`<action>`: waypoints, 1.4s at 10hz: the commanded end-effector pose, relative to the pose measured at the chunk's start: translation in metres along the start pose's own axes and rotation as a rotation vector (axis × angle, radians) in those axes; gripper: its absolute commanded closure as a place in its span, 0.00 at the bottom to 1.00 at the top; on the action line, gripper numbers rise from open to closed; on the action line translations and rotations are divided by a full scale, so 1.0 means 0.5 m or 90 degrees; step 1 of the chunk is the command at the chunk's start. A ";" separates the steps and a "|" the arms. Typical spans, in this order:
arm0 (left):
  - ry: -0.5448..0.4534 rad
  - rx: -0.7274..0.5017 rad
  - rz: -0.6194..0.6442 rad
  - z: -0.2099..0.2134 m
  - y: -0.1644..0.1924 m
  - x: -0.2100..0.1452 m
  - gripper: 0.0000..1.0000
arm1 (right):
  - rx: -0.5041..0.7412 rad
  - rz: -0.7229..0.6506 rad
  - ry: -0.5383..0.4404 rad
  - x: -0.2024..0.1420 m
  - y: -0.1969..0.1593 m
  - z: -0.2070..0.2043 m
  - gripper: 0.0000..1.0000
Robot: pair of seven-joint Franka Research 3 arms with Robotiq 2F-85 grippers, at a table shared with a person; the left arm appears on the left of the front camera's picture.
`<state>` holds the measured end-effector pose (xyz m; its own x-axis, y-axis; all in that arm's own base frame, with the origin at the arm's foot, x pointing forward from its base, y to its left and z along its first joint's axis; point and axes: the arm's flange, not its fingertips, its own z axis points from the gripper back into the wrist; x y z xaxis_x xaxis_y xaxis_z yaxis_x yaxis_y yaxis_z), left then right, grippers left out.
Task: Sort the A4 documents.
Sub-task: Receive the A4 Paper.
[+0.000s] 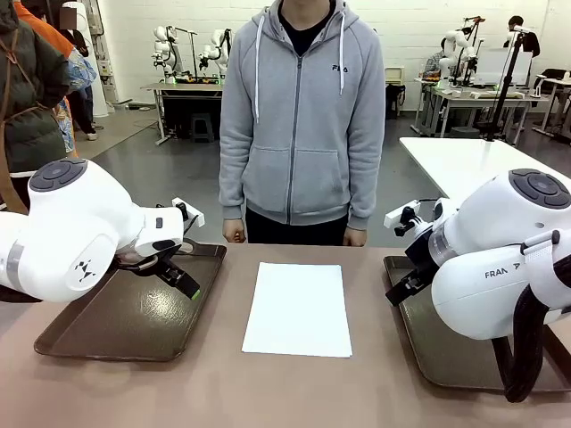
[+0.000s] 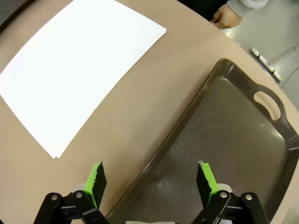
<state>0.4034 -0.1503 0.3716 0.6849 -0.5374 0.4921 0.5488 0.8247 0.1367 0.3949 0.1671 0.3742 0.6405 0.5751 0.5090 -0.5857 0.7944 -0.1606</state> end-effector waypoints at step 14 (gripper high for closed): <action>-0.118 -0.175 0.075 0.345 0.190 -0.141 0.00 | 0.089 -0.154 -0.221 -0.201 -0.196 0.386 0.00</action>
<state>0.3438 -0.0134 0.5184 0.6703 -0.3968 0.6271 0.5921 0.7954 -0.1296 0.3370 -0.0127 0.5542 0.5813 0.2589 0.7714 -0.5105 0.8543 0.0980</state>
